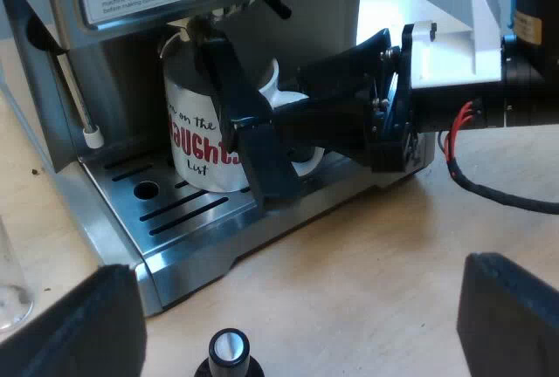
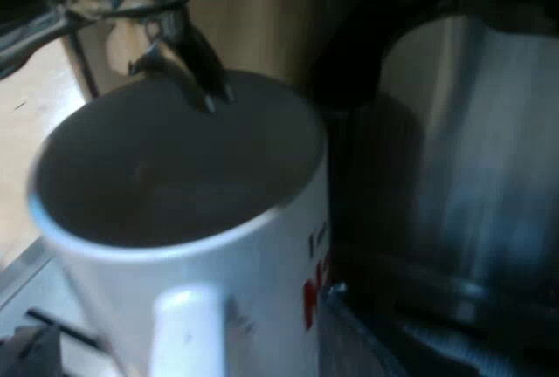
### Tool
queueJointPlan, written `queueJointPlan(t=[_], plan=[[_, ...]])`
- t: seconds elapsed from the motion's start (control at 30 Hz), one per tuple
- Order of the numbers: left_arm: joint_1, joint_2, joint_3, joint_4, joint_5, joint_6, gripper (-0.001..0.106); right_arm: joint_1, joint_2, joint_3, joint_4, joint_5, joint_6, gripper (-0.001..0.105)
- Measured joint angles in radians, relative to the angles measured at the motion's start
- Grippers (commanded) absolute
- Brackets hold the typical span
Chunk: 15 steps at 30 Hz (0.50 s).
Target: Remove mug from coffee machine
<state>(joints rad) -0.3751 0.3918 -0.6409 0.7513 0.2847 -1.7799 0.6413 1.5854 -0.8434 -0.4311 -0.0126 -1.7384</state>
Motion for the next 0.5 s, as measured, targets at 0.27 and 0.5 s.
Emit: queueJointPlan(t=[0.27,0.5], plan=[[0.000,0.000,0.000,0.000,0.000,0.000,0.079,0.001,0.005,0.000,-0.014,0.013,-0.004,0.050],[0.000,0.000,0.000,0.000,0.000,0.000,0.079,0.021,0.005,-0.002,0.007,0.013,-0.011,0.012]])
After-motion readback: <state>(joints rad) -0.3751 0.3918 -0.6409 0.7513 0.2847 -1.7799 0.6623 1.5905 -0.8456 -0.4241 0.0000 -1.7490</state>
